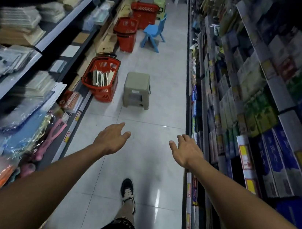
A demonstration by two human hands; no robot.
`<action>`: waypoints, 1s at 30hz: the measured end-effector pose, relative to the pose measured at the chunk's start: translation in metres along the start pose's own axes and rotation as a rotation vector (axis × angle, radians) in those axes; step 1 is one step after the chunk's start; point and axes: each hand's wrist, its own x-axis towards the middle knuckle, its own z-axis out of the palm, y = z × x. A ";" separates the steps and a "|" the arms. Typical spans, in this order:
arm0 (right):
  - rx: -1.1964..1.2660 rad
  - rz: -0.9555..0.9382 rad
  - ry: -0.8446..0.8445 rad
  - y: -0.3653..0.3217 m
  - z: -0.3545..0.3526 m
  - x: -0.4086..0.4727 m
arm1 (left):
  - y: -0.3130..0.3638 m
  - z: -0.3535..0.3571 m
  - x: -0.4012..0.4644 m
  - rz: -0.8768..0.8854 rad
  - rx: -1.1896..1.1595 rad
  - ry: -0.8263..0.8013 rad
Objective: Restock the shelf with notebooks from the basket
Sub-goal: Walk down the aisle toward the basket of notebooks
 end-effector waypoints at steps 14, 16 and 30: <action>0.013 0.059 0.016 -0.069 -0.111 0.215 | 0.003 -0.120 0.239 0.050 0.009 -0.091; 0.019 0.068 0.022 -0.071 -0.122 0.240 | 0.009 -0.133 0.266 0.054 0.023 -0.096; 0.032 -0.012 0.014 -0.026 -0.217 0.469 | 0.088 -0.183 0.467 0.001 -0.020 -0.059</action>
